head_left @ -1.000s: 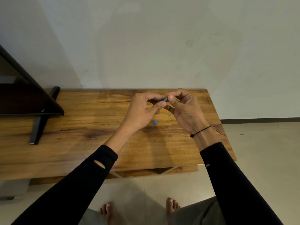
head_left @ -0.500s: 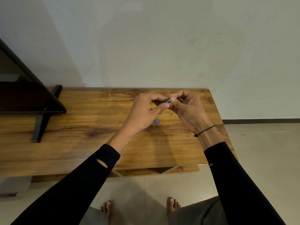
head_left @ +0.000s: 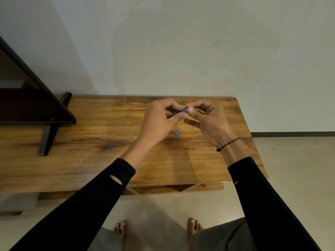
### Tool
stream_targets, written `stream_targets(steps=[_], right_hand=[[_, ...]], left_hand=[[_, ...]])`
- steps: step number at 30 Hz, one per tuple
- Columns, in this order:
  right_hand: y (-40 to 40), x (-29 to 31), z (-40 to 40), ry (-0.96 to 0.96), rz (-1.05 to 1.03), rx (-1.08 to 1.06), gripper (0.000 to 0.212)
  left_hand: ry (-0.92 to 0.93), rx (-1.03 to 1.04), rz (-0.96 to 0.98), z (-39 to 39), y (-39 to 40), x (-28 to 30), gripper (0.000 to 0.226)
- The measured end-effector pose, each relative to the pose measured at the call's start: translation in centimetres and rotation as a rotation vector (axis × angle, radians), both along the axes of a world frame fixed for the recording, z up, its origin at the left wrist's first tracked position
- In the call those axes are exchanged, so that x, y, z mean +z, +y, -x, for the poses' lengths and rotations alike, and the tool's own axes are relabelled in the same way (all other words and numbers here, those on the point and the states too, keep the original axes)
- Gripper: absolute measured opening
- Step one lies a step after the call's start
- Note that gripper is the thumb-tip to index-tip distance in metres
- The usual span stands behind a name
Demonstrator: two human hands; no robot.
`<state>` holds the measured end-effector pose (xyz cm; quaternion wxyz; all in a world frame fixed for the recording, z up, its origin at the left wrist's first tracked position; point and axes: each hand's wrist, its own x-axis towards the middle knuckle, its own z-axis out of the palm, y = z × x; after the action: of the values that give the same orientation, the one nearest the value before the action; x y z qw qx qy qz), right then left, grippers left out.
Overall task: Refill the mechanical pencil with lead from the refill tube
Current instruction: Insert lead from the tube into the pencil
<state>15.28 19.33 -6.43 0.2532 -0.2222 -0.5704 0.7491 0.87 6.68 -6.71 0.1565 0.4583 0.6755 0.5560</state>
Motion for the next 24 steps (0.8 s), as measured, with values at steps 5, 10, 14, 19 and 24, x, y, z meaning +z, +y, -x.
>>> stream_targets(steps=[5,10,14,19,24], right_hand=[[2.6,-1.5,-1.5,-0.396,-0.588,-0.183,0.018],[2.2,-4.6,-0.8,-0.840,-1.014,0.020,0.035],[1.9,-5.4,0.1,-0.917,-1.160,0.011,0.016],[2.1,-3.3,0.2,-0.557,-0.762,-0.195,0.015],[1.2,0.0,-0.2,-0.011,-0.369,-0.177,0.010]], left_hand=[[-0.077,0.022,-0.014,0.1,0.2,-0.4,0.020],[-0.083,0.037,-0.008,0.5,0.3,-0.6,0.019],[-0.062,0.022,0.011,0.5,0.2,-0.6,0.022],[-0.053,0.018,0.048,0.8,-0.2,-0.8,0.025],[-0.007,-0.008,0.072,0.8,-0.2,-0.7,0.022]])
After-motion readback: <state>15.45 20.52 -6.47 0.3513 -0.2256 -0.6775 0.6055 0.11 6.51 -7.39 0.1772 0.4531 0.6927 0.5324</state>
